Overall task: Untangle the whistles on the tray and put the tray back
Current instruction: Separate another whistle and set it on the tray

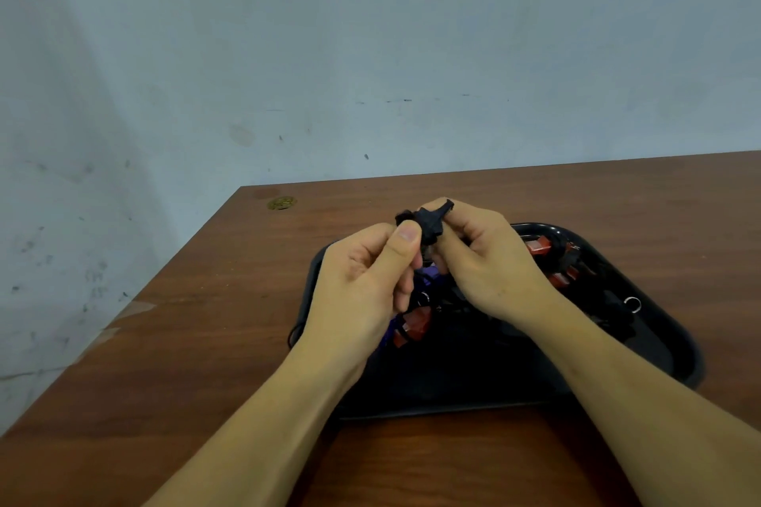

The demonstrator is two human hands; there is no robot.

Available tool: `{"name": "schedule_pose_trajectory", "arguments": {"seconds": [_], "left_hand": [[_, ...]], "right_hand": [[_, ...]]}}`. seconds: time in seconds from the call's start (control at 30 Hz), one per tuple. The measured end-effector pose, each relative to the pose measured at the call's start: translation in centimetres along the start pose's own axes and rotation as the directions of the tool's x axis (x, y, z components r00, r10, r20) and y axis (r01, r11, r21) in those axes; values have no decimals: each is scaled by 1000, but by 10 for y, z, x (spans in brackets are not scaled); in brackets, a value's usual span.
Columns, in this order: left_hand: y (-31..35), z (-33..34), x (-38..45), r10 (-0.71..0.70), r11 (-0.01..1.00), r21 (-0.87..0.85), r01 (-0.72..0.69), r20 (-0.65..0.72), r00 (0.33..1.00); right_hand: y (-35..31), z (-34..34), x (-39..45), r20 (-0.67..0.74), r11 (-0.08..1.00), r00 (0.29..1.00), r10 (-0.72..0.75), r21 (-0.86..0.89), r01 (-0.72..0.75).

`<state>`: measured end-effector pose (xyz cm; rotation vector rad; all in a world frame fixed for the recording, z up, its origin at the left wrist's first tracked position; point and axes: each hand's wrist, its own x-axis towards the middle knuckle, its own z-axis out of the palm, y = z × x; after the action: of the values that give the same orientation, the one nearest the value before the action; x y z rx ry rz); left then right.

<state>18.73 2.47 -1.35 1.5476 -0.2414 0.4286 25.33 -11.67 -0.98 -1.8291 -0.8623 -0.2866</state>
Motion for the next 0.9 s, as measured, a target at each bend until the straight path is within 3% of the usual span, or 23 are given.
{"name": "schedule_pose_trajectory", "arguments": {"seconds": [0.13, 0.27, 0.33, 0.5, 0.6, 0.73, 0.8, 0.9], "left_hand": [[-1, -2, 0, 35, 999, 9, -34, -38, 999], [-5, -7, 4, 44, 994, 105, -32, -112, 993], [-9, -13, 8, 110, 963, 257, -76, -121, 987], [-14, -20, 9, 213, 780, 614, -122, -77, 974], [-13, -22, 9, 234, 638, 747, -185, 41, 971], [-6, -25, 8, 242, 517, 789, -331, 237, 941], [-4, -27, 6, 211, 502, 769, -396, 335, 918], [-2, -30, 5, 203, 556, 702, -446, 405, 891]], "right_hand": [[-6, 5, -5, 43, 995, 999, -1, -98, 6], [-6, 5, -11, 142, 938, 986, -89, -321, 131], [-8, 0, -12, 182, 892, 976, -121, -411, 187], [-16, -16, -12, 200, 826, 960, -197, -494, 273], [-19, -24, -8, 145, 859, 966, -216, -442, 258], [-16, -33, -3, 68, 949, 984, -164, -262, 177], [-16, -34, -1, 69, 974, 990, -122, -181, 133], [-15, -33, 0, 122, 995, 990, -68, -70, 77]]}}
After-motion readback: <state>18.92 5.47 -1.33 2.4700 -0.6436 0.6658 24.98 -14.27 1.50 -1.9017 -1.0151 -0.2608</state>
